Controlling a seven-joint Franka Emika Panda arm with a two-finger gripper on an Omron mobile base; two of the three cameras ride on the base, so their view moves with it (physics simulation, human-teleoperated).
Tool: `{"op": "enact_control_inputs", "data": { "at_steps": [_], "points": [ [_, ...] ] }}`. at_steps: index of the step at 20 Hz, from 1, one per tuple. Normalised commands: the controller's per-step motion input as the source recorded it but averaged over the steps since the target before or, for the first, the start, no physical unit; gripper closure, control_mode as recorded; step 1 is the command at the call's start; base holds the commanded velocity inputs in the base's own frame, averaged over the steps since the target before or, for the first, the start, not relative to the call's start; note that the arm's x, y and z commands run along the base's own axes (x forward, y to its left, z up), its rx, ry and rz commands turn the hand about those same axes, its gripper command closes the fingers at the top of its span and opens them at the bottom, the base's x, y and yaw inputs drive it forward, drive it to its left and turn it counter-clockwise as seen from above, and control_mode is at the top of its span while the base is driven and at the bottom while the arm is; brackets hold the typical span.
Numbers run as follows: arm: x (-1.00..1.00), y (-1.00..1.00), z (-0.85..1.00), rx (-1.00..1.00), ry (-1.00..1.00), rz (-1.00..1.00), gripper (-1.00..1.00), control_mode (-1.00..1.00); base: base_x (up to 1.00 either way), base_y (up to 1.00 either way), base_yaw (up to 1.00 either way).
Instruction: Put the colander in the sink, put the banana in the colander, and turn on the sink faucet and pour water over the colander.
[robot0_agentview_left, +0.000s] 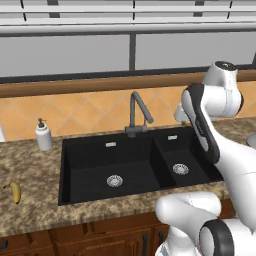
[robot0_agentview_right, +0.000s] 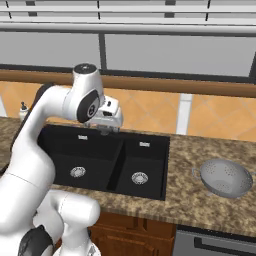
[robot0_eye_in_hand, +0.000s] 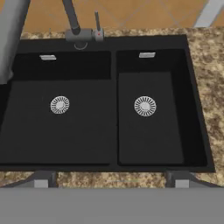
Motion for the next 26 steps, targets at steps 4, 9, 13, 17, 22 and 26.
{"op": "enact_control_inputs", "data": {
  "at_steps": [4, 9, 13, 17, 22, 26],
  "points": [
    [-0.07, -1.00, -0.25, -0.01, 0.00, -0.10, -1.00, -1.00, 0.00, 0.00, 0.00],
    [0.01, -1.00, -0.28, -0.04, 0.01, -0.14, -1.00, -1.00, 0.00, 0.00, 0.00],
    [0.10, -0.95, -0.24, -0.04, 0.07, -0.13, -1.00, -1.00, 0.00, 0.00, 0.00],
    [0.15, -0.90, -0.22, -0.04, 0.06, -0.09, -1.00, -1.00, 0.00, 0.00, 0.00],
    [0.20, -0.73, -0.21, -0.06, 0.05, -0.08, -1.00, -1.00, 0.00, 0.00, 0.00],
    [0.18, -0.63, -0.24, -0.03, 0.11, -0.05, -1.00, -1.00, 0.00, 0.00, 0.00]
  ]
}}
